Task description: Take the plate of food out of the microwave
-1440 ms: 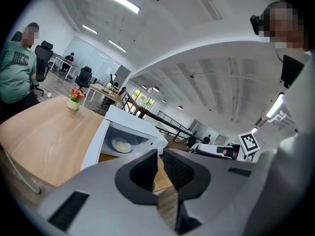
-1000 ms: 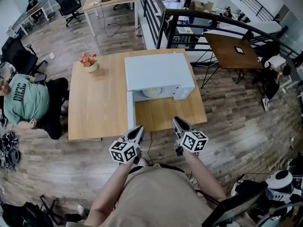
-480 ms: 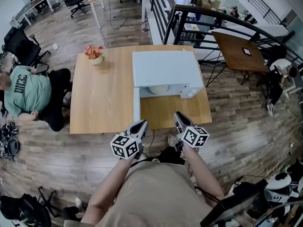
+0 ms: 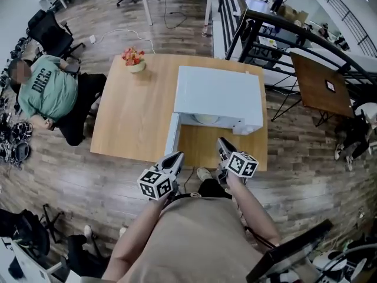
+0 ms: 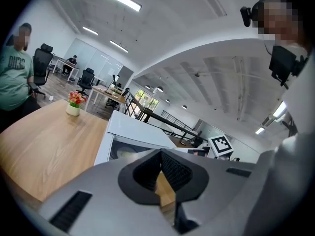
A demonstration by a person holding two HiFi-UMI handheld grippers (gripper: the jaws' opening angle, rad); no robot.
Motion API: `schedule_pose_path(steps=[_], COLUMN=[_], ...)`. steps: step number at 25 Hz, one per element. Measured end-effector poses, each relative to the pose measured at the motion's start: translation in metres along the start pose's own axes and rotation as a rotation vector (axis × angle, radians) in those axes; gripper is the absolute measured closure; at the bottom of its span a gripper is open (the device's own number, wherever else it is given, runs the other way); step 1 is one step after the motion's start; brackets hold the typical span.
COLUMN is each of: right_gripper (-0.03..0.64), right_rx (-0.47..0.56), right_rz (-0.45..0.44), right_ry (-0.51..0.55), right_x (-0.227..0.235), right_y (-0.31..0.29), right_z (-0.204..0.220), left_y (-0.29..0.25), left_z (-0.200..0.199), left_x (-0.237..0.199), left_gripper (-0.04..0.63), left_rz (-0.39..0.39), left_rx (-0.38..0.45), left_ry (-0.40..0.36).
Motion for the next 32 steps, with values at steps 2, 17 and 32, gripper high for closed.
schedule_pose_path(steps=[2,17,32], right_gripper=[0.535,0.451,0.451], right_rx=[0.000,-0.155,-0.090], right_rz=[-0.015,0.115,0.290], right_ry=[-0.026,-0.318,-0.387], right_x=[0.016,0.164,0.221], right_y=[-0.011,-0.106,-0.180], right_z=[-0.009,0.021,0.052], left_y=[-0.008,-0.091,-0.119], left_z=[-0.002,0.000,0.013], left_x=[0.000,-0.004,-0.025], left_gripper=[0.591,0.591,0.591], left_rz=[-0.031,-0.238,-0.417], left_rx=[0.003,0.028,-0.033], left_ry=[0.002,0.028,0.034])
Point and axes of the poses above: the fingertips, and each gripper's own axes: y backward along the fingers, x to its right, z out of its underside, the point moved 3 cm from there along y, backward along the fingers, and after that the axes turned 3 degrees about -z, right-handed, at the moved point
